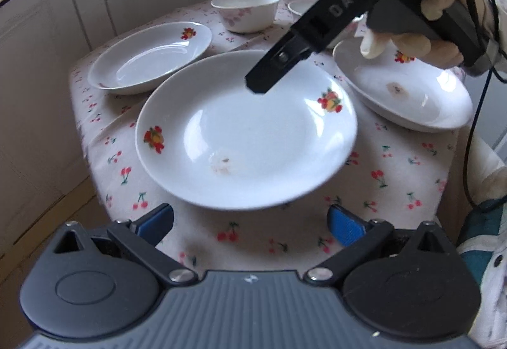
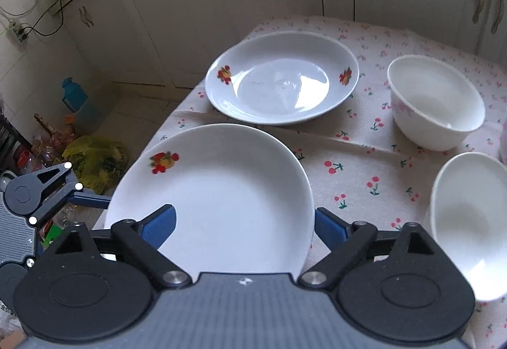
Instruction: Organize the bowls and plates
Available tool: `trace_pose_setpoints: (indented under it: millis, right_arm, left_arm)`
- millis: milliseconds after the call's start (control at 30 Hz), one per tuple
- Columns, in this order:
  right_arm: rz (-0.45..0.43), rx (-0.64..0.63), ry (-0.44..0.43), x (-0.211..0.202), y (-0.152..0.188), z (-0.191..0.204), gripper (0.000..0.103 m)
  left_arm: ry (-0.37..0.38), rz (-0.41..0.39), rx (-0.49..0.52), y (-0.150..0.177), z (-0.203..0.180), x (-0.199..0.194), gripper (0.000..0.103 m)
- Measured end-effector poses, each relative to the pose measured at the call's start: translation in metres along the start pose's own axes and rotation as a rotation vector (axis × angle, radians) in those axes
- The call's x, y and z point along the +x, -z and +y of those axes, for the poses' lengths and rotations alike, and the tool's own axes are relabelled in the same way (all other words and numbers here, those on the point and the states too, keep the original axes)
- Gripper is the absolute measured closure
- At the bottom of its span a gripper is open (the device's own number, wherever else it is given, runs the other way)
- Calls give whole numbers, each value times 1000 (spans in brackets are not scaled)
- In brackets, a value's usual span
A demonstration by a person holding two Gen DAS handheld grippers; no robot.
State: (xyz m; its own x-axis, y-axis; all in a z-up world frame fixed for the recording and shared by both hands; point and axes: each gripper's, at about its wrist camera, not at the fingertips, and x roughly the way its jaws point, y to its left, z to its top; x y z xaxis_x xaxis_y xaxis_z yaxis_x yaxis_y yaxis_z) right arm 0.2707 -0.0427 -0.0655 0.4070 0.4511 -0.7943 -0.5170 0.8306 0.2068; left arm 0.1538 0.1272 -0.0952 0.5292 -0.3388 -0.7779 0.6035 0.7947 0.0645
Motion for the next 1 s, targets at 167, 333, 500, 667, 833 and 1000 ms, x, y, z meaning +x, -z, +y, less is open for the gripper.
trace_pose_setpoints:
  millis: [167,333,500,667,833,1000]
  right_arm:
    - [-88,-9,0,-35,14,5,0]
    - [-145,-36,31,-71,38,8,0]
    - [-183,-40,89,-102,65,0,0]
    - [-183,16,130,-120,90,-24,0]
    - [-175,81,170,-127,114,-50,0]
    - [-155,148,205,-130,133,-73,0]
  left_arm:
    - [-63,-79,-54,-3,-23,-31,1]
    - [-95,-125,-61,-8,-54,-41,1]
    - [-62,-149,-75,-15,-82,-34,1]
    - [-17,-156,-66,-18,-107,-19,1]
    - [-18,-119,-20,-18,-131,0,1]
    - [-8,-104,32,-24,-148,17,1]
